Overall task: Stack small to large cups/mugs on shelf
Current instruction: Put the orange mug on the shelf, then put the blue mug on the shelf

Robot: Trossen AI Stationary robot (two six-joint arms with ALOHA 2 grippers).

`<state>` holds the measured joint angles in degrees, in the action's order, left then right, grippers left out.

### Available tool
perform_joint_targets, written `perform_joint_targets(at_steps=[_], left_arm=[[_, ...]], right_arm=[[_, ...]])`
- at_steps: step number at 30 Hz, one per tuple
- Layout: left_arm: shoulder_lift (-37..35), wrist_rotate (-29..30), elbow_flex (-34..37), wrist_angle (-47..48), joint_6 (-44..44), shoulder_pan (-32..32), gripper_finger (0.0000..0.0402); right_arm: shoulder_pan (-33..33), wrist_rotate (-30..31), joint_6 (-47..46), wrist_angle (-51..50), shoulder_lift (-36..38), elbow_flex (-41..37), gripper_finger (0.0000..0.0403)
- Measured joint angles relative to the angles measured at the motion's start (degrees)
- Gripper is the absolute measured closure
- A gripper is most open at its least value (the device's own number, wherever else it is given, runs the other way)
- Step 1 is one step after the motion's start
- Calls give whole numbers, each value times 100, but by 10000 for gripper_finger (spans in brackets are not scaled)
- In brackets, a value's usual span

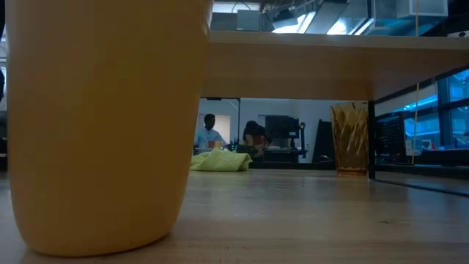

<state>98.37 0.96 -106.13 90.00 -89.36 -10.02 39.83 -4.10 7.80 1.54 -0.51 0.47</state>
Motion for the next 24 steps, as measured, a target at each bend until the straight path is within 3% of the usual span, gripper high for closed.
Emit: perform_joint_targets(at_steps=[19, 24], left_arm=[[2, -289, -161, 5, 150, -17, 332], [2, 212, -761, -3, 309, -127, 335]], right_arm=[[0, -1, 0, 0, 2, 0, 203], [0, -1, 2, 0, 2, 0, 203]])
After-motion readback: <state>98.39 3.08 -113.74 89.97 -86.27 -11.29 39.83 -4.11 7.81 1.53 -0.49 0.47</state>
